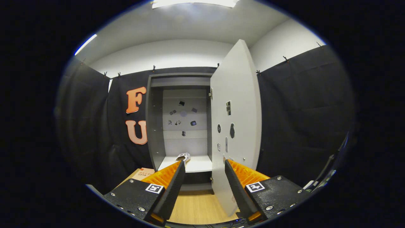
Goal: Open the shoe cabinet door, grab the shoes and put them into the shoe cabinet, then close the shoe cabinet door.
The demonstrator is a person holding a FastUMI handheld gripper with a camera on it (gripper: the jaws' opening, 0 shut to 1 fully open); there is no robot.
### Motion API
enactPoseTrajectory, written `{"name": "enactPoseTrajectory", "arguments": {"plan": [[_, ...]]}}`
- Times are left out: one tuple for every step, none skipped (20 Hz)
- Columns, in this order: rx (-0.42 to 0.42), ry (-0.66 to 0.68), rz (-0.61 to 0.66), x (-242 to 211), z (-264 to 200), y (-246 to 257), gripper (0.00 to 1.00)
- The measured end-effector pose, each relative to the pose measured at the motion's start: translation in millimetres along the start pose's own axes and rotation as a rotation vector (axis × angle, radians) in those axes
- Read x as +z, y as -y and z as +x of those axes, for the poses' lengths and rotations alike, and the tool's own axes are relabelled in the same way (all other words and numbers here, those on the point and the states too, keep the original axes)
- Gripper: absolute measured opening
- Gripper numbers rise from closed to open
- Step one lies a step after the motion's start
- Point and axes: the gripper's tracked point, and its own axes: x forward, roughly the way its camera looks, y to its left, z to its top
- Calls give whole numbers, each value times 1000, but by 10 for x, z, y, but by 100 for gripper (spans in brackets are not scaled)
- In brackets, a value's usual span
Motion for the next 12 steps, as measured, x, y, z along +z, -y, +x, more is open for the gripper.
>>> {"name": "enactPoseTrajectory", "arguments": {"plan": [[-15,3,0,10,-25,85,80],[-30,4,-4,17,-56,187,80],[-53,4,-13,17,-78,304,80],[-83,2,-28,-11,-73,442,80],[-113,0,-40,-23,-78,575,80],[-136,-5,-43,-25,-82,695,81],[-150,-7,-35,-39,-73,789,81],[-167,-19,-29,-91,-45,899,81],[-185,-27,-25,-134,-16,1010,81],[-203,-38,-22,-192,26,1119,82],[-214,-42,-22,-230,67,1208,82],[-225,-49,-15,-272,121,1294,82]]}}
